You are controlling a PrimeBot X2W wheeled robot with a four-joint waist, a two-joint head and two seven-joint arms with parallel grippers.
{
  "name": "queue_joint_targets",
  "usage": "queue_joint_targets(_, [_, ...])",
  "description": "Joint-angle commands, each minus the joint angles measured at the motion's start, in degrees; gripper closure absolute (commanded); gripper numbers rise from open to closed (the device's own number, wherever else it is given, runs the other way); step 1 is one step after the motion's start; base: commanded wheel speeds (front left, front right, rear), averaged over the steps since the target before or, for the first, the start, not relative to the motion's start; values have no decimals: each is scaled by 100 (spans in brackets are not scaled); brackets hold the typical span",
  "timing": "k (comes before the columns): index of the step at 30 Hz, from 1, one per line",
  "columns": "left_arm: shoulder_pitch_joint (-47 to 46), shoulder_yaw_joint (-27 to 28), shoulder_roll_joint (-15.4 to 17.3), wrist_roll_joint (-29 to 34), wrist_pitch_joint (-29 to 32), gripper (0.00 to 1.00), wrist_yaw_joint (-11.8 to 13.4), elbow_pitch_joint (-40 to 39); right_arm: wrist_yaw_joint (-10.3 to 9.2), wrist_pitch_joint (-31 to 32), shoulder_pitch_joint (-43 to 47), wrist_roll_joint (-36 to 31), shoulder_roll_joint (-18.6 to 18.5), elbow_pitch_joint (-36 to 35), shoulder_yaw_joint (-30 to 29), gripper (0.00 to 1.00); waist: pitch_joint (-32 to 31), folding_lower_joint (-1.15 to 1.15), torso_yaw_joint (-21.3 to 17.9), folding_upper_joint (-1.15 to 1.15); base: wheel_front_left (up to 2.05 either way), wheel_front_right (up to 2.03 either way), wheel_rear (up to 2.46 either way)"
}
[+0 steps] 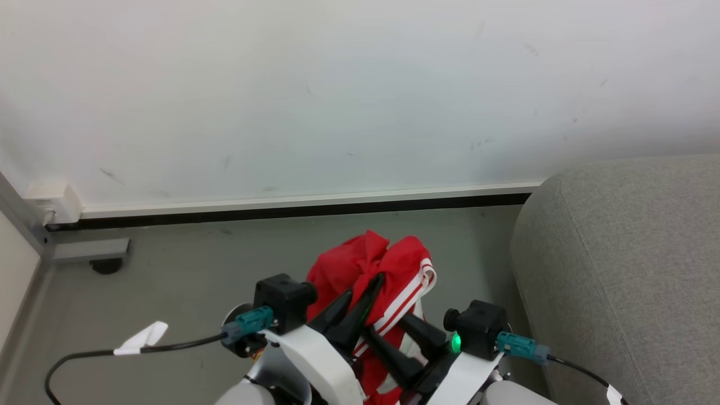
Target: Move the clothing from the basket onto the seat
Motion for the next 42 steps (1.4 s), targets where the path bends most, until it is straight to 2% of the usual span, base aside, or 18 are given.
queue_joint_targets(1, [6, 0, -4, -57, -25, 100, 3, 22, -12, 2, -70, -63, -26, -38, -33, 100, -1, 0, 9, 0, 0, 0, 0])
queue_joint_targets(5, [37, 41, 44, -45, -53, 100, 58, 57, -12, 0, 7, -183, -92, -130, -140, 100, 13, 0, 26, 0, 0, 0, 0])
queue_joint_targets(6, [39, 50, 56, -38, -68, 96, 73, 62, -12, -1, 31, -193, -106, -139, -166, 100, 17, 0, 28, 0, 0, 0, 0])
queue_joint_targets(7, [38, 70, 68, -16, -86, 75, 94, 63, -12, 0, 47, -207, -124, -142, -196, 100, 20, 0, 29, 0, 0, 0, 0])
queue_joint_targets(8, [37, 82, 76, -1, -93, 64, 98, 64, -12, 0, 60, -238, -143, -143, -219, 100, 23, 0, 28, 0, 0, 0, 0])
queue_joint_targets(10, [41, 101, 83, 13, -135, 53, 134, 60, -12, 0, 90, -300, -172, -146, -261, 100, 28, 0, 28, 0, 0, 0, 0])
queue_joint_targets(11, [42, 111, 95, 30, -151, 20, 150, 61, -12, 0, 93, -338, -187, -156, -303, 100, 30, 0, 28, 0, 0, 0, 0])
queue_joint_targets(12, [52, 125, 99, 39, -156, 0, 170, 67, -12, 0, 98, -369, -197, -168, -336, 100, 30, 0, 28, 0, 0, 0, 0])
queue_joint_targets(30, [234, 131, 268, 79, -273, 0, 294, 100, -12, 0, 289, -728, -503, -452, -1055, 100, 28, 0, -174, 0, 0, 0, 0])
queue_joint_targets(35, [258, 127, 283, 52, -308, 0, 295, 54, -12, 0, 269, -771, -558, -481, -1076, 100, 63, 0, -482, 0, 0, 0, 0])
queue_joint_targets(42, [239, 98, 281, 41, -353, 0, 287, 27, -12, 0, 203, -819, -652, -499, -1152, 100, 130, 0, -1191, 0, 0, 0, 0])
